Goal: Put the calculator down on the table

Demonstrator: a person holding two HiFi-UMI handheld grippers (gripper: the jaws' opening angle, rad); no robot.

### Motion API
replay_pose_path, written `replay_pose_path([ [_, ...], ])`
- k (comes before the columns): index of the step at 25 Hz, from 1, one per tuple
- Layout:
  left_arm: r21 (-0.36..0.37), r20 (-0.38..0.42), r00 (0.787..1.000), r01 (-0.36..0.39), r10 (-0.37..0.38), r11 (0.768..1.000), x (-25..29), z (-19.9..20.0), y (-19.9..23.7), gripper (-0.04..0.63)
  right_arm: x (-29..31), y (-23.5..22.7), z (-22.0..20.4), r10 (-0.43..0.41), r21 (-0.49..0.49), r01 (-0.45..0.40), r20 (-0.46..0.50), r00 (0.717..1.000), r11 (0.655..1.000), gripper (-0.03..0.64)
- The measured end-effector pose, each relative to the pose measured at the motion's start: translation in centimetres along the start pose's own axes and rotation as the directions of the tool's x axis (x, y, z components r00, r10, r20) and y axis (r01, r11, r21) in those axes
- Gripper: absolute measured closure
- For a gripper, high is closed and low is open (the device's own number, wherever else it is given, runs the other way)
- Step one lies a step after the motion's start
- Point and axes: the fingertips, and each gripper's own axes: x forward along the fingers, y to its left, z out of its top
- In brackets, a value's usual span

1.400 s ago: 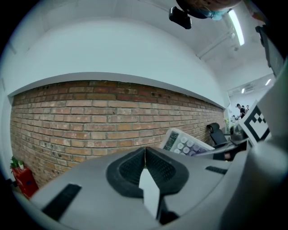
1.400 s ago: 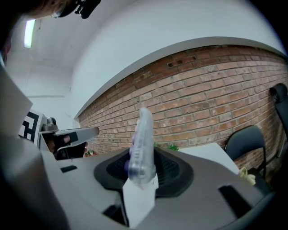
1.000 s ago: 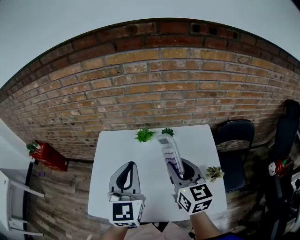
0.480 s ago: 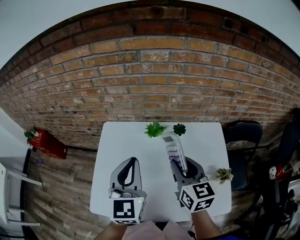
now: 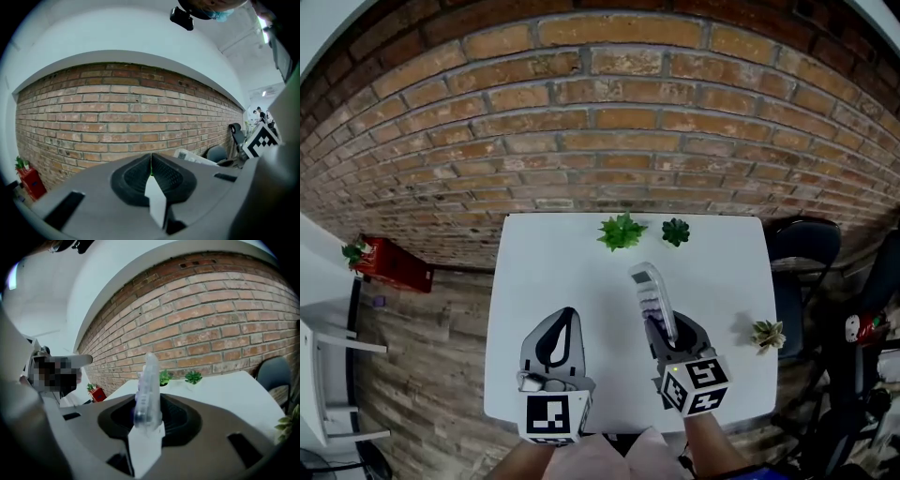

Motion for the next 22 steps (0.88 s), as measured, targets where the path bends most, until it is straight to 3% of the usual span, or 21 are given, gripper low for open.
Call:
replay_pose_path([
  [7,-0.038,-0.057,0.998,0.015,-0.017,0.999,1.4,-2.7,1.4,0.581,2.3,0.1,-4.6,-0.02,0.052,0.024,-0.083,0.996,0.998,0.483],
  [22,-0.037,-0.152,0.986,0.068,-0.073,0.997,4.0,-7.1,2.2,0.581,4.8,-0.6,-8.8,-0.063,0.154,0.082,-0.127,0.99,0.985,0.482],
])
